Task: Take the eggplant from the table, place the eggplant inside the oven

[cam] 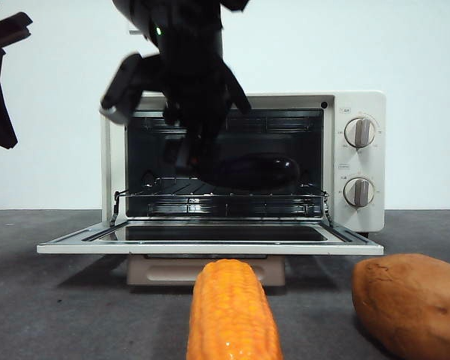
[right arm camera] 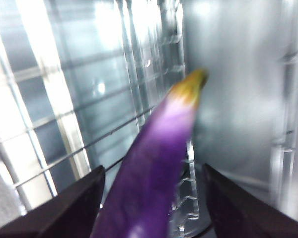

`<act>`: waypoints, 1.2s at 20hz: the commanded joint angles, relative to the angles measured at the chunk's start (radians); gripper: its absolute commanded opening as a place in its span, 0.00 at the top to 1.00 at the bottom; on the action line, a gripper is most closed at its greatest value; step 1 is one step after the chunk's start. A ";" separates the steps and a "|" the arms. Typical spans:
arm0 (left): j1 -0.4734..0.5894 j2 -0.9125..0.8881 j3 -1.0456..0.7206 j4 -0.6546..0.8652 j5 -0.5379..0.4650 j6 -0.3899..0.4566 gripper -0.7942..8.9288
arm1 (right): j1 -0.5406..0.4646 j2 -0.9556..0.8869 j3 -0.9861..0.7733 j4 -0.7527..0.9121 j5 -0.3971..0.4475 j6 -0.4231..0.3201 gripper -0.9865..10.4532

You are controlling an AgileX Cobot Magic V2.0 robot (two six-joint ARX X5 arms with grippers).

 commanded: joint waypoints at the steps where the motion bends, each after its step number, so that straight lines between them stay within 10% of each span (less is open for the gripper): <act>1: 0.000 0.034 0.009 0.016 0.002 0.004 0.91 | 0.033 -0.048 0.017 -0.004 -0.001 0.035 0.64; 11: 0.103 0.283 0.009 0.094 0.235 0.021 0.91 | 0.175 -0.446 0.017 -0.419 -0.143 0.429 0.91; 24: 0.130 0.542 0.010 0.145 0.410 0.091 0.91 | 0.252 -0.732 0.017 -0.555 -0.183 0.524 0.91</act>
